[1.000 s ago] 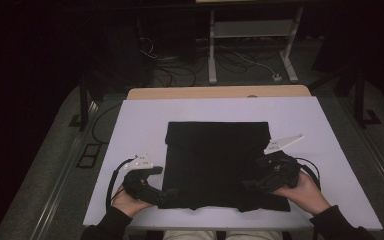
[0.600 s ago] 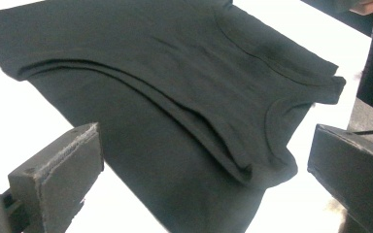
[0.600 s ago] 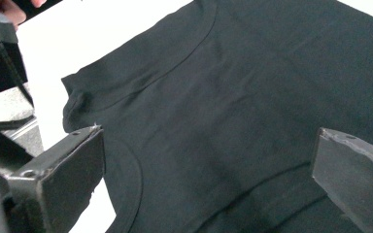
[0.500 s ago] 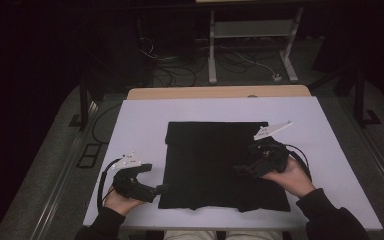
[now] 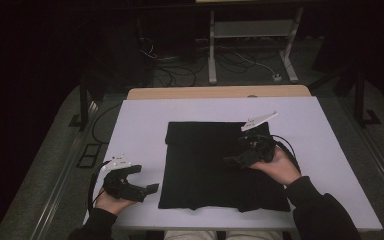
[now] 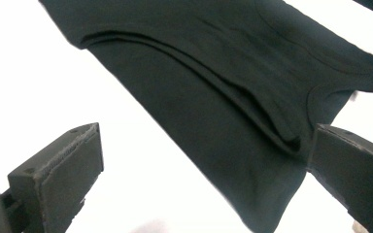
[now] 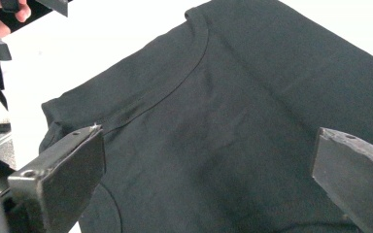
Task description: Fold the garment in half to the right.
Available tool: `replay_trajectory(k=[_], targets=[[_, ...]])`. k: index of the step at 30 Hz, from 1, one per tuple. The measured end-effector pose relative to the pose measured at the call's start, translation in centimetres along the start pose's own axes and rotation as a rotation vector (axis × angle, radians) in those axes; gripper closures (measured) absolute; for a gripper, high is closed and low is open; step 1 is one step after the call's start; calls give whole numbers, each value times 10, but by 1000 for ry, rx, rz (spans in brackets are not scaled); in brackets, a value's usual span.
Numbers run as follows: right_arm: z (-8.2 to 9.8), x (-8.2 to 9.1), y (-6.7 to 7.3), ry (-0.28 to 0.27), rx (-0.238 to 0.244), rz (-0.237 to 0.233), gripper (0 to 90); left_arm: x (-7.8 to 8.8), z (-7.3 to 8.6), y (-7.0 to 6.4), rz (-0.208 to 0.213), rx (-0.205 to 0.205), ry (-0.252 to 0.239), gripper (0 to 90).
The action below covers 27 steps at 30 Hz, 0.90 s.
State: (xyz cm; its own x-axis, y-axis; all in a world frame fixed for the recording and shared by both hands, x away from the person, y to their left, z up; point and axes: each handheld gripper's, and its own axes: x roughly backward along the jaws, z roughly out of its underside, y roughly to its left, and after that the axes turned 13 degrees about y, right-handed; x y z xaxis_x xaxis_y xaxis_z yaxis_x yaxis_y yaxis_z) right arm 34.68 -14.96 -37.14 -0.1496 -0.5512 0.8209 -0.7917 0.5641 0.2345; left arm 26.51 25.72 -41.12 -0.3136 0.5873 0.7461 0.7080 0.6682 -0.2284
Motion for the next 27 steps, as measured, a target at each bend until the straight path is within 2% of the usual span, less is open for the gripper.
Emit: replay_trajectory(k=[3,6,13,17,19,27], targets=[[-6,-5,0,3,9,-2,0,-3,3,1,-3,2,30,0],[-12,-9,0,-2,1,10,0,-7,4,1,1,-14,48,0],[-27,-18,-5,-10,-2,15,0,-13,7,0,13,-35,69,0],[-35,-23,-6,-8,-4,14,0,-20,6,-5,44,-47,89,0],[-39,-26,-8,-5,-4,22,0,-22,6,-7,50,-63,105,0],[-57,-35,-13,-10,-10,24,0,-29,6,-11,72,-96,120,0]])
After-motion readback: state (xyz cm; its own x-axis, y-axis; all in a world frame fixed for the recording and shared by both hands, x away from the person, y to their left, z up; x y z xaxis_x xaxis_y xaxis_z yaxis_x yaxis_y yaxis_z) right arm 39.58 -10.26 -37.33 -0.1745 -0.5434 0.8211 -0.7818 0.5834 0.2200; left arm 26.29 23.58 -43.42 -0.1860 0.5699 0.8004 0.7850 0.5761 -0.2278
